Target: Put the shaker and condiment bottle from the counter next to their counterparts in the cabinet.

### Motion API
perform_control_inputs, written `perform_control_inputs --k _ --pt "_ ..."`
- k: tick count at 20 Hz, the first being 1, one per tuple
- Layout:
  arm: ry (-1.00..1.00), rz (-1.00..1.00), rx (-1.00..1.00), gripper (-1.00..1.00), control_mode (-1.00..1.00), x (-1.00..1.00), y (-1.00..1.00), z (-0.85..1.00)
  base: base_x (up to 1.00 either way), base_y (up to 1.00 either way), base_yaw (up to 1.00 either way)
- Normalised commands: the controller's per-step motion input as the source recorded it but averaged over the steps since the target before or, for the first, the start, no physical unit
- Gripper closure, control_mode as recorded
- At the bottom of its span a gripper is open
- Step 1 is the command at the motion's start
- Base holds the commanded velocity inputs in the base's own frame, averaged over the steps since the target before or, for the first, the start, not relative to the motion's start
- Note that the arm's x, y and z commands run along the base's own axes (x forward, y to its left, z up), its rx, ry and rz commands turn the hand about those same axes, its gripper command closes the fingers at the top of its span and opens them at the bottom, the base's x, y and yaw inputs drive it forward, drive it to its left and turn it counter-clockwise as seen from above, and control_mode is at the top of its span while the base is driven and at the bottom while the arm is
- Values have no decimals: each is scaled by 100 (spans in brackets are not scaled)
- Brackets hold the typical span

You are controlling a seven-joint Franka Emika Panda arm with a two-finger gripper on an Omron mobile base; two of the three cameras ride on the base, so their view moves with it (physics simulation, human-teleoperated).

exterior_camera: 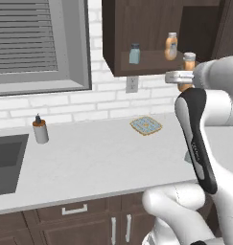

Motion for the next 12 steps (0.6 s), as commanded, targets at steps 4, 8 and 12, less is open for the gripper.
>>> perform_control_inputs --k 4,8,12 --pt "5 -6 0 100 -100 28 -1 39 0 0 0" --pt "2 -5 0 100 -100 21 -13 38 0 0 0" --pt "2 0 0 100 -100 28 -22 -1 0 0 0"
